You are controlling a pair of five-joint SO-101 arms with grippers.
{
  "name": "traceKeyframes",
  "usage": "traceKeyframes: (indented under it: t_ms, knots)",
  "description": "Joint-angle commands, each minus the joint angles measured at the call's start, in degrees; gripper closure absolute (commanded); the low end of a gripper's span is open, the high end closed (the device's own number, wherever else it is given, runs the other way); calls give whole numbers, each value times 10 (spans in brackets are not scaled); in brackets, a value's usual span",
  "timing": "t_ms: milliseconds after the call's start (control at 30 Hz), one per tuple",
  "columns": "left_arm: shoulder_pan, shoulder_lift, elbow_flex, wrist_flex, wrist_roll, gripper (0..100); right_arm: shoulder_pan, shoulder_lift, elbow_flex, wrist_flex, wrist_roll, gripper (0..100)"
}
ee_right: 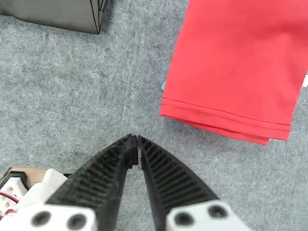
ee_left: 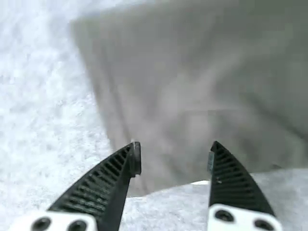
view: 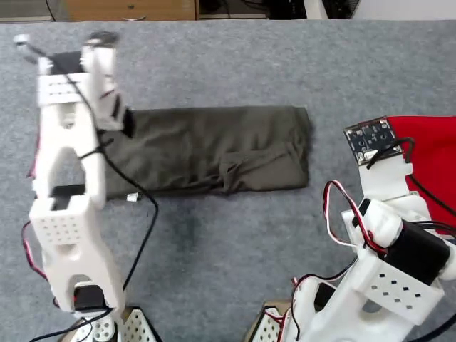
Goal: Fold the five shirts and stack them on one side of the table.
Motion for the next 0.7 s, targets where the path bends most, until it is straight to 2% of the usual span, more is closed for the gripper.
traceKeyframes:
  t_ms: [0, 167, 433, 667]
  knots:
    - [-47, 31, -30, -14, 4, 757, 9, -4, 1, 8, 4, 994]
    - [-86, 101, -71, -39, 9, 757, 9, -4, 1, 8, 4, 994]
    - [-99, 175, -160, -34, 10, 757, 9, -4, 0, 9, 2, 994]
    - [-97, 231, -167, -33, 10, 757, 10, -4, 0, 11, 2, 995]
